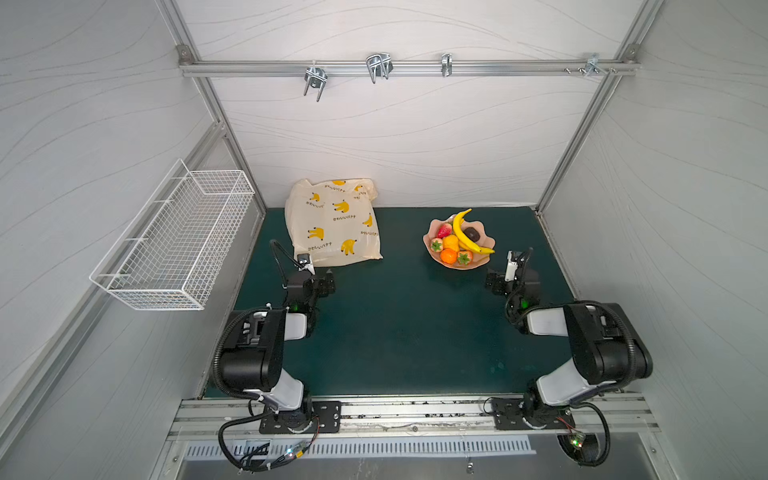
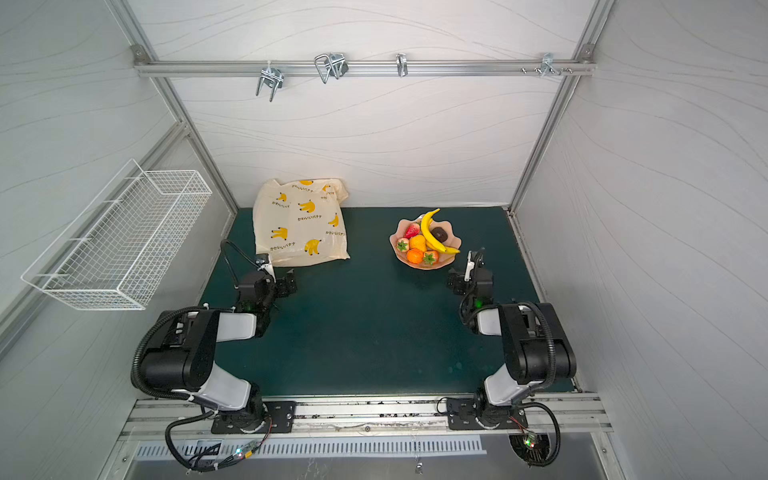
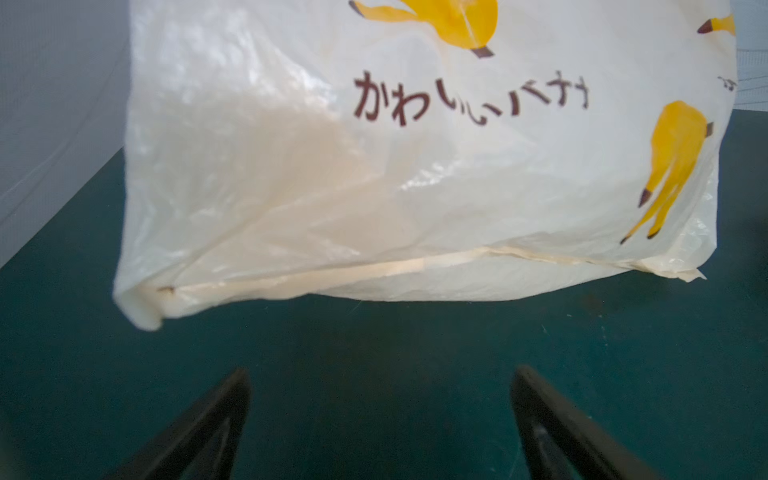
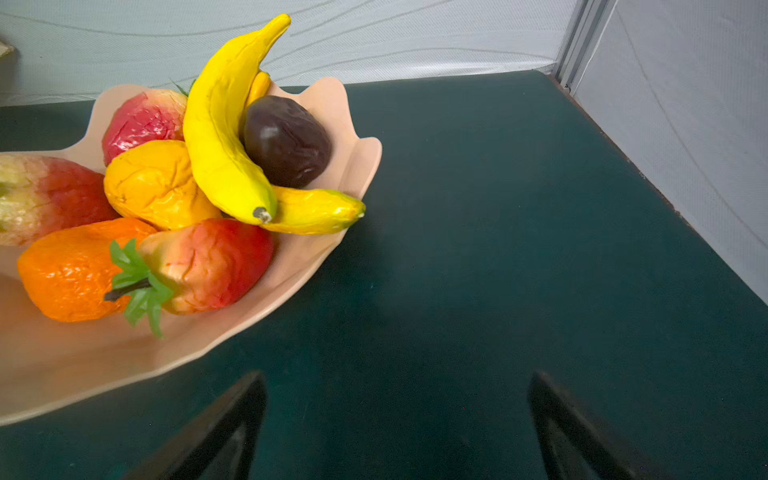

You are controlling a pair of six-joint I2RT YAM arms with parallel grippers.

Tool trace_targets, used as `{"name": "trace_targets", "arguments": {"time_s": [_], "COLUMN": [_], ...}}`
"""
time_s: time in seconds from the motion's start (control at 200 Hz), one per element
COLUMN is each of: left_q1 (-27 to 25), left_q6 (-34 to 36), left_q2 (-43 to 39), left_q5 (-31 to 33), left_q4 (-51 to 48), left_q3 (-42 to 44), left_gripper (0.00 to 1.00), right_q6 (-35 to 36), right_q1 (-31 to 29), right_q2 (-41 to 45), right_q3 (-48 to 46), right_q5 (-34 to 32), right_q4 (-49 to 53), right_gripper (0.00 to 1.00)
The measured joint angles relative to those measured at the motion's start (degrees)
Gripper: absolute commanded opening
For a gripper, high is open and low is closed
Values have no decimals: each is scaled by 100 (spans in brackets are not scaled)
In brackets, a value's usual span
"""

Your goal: Place the fruits into the plastic bag

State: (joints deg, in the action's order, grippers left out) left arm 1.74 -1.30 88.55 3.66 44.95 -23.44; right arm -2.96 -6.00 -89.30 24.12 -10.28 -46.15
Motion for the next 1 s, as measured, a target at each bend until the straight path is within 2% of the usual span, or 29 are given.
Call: {"name": "trace_targets", "arguments": {"time_s": [0.825,0.925,1.0], "left_q1": [-2,-13,-42], "left_q6": [2,2,-33], "left_q2": [-4,-262,-778], "left_q5": [-2,37,109], "left_q4": [-2,-212,-503], "left_q3": [0,11,24], "left_gripper": [99,99,99], "right_q6": [39,87,15], "right_q1": [-33,-240,-461], "right_q2": [15,457,997], "right_q3": [0,140,514], "right_q5": [-22,-247,-376], "right_q4": [11,850,1746], "right_gripper": [99,99,99]}}
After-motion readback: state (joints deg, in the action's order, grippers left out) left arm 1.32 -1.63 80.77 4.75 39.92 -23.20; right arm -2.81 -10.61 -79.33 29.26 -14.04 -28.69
